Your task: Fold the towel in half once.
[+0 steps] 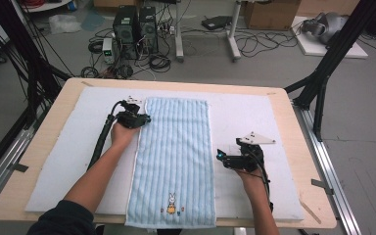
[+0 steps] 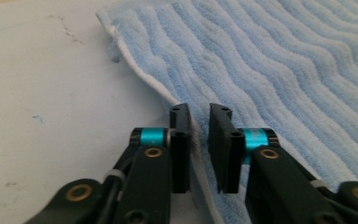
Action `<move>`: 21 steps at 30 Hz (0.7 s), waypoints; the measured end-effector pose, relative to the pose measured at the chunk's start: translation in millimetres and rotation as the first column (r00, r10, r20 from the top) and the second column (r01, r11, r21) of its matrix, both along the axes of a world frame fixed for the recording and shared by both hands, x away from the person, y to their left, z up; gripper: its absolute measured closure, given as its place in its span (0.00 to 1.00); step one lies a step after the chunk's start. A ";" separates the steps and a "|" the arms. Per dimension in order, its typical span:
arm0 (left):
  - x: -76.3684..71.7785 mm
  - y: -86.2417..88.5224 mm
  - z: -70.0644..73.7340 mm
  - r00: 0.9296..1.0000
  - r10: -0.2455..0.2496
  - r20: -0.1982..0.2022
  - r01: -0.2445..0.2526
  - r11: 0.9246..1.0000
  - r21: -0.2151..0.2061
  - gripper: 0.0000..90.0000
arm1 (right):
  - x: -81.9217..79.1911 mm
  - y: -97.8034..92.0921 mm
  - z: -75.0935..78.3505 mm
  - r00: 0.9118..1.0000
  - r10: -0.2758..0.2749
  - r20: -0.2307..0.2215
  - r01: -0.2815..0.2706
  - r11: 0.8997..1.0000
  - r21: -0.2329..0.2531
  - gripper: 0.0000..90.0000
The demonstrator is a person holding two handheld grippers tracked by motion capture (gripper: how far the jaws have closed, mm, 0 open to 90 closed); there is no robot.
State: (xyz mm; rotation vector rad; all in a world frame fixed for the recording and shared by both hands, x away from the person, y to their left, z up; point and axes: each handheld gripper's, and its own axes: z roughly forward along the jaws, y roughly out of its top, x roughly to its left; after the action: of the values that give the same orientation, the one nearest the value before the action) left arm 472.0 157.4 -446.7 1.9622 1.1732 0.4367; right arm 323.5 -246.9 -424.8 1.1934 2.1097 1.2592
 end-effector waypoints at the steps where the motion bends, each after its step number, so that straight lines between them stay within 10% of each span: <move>1: 0.3 0.8 0.1 1.000 0.003 -0.005 -0.003 1.000 -0.012 0.92 | 2.7 1.2 0.9 1.000 -0.001 -0.001 0.001 1.000 0.010 0.13; 21: 1.4 7.5 2.8 0.999 0.001 -0.041 -0.006 0.992 -0.129 0.98 | 122.6 56.0 -4.8 0.976 -0.036 -0.216 0.011 0.993 -0.117 0.18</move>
State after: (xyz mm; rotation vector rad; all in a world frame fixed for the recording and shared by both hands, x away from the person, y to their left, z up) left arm 473.4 164.9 -443.9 1.8655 1.2006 0.3149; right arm 446.1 -190.9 -429.6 1.3542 2.2804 1.0209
